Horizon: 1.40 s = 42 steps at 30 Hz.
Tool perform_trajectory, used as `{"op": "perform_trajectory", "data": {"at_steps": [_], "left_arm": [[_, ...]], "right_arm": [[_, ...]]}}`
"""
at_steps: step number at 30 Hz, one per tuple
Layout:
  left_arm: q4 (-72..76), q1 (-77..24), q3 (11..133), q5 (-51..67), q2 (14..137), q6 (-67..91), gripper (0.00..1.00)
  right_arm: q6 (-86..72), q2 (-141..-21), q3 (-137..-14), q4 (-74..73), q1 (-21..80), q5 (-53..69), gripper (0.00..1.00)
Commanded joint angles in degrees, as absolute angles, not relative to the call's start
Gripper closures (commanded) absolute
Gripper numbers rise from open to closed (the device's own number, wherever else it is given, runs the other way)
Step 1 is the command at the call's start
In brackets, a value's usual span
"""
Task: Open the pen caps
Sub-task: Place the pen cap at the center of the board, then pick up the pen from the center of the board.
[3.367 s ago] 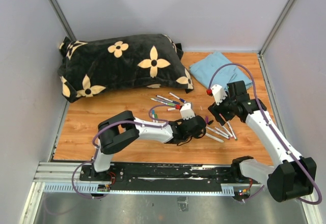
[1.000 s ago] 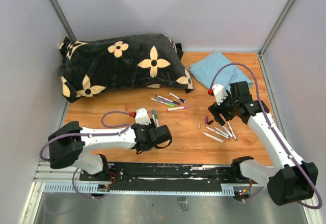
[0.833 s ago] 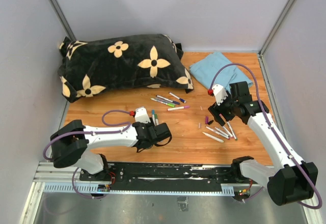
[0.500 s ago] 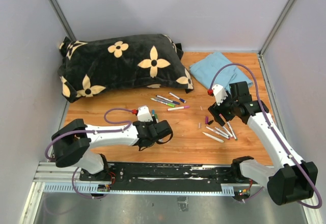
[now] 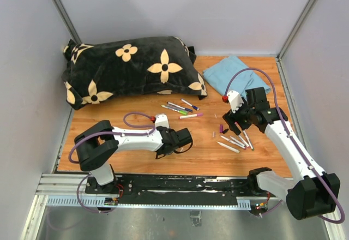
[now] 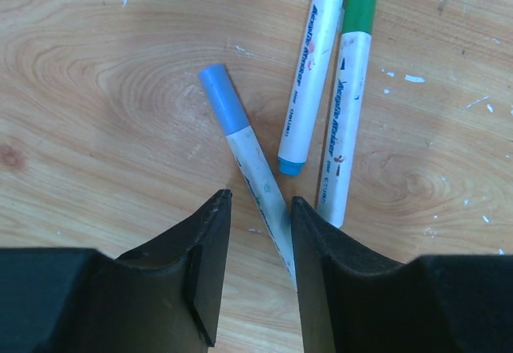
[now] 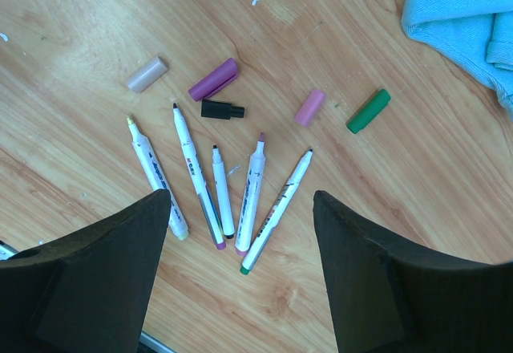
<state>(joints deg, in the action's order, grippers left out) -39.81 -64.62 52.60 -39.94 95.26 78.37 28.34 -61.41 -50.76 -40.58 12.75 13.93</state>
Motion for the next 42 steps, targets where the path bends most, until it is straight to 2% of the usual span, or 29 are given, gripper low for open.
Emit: {"op": "perform_trajectory", "data": {"at_steps": [1,13,17,22,28,32,37,42], "left_arm": [[-42.7,-64.4,52.6,-41.4,95.0,78.4,0.61],[-42.6,-64.0,46.2,-41.5,92.0,77.9,0.78],[-42.5,-64.1,43.8,-42.3,89.5,77.5,0.77],[-41.5,-63.5,42.2,-42.7,88.4,76.4,0.67],[-36.9,-61.4,39.8,-41.1,88.3,73.5,0.66],[-34.3,-61.0,38.6,-39.9,87.3,71.8,0.74],[-33.1,-60.7,36.9,-38.8,85.3,71.0,0.9],[-33.3,-60.5,36.4,-38.2,82.2,70.7,0.94]], "right_arm": [[28.8,-61.1,-49.9,-41.1,12.6,14.9,0.26],[28.8,-61.2,-50.0,-41.3,12.7,15.2,0.26],[28.8,-61.2,-50.2,-41.5,13.0,15.9,0.26],[28.8,-61.3,-50.2,-41.5,13.8,16.4,0.26],[28.8,-61.1,-50.3,-41.7,14.1,17.2,0.26],[28.7,-60.7,-51.0,-42.8,14.1,20.1,0.26],[29.0,-58.6,-51.8,-44.2,15.0,29.3,0.25],[30.0,-56.6,-52.1,-44.1,16.7,40.1,0.25]]}}
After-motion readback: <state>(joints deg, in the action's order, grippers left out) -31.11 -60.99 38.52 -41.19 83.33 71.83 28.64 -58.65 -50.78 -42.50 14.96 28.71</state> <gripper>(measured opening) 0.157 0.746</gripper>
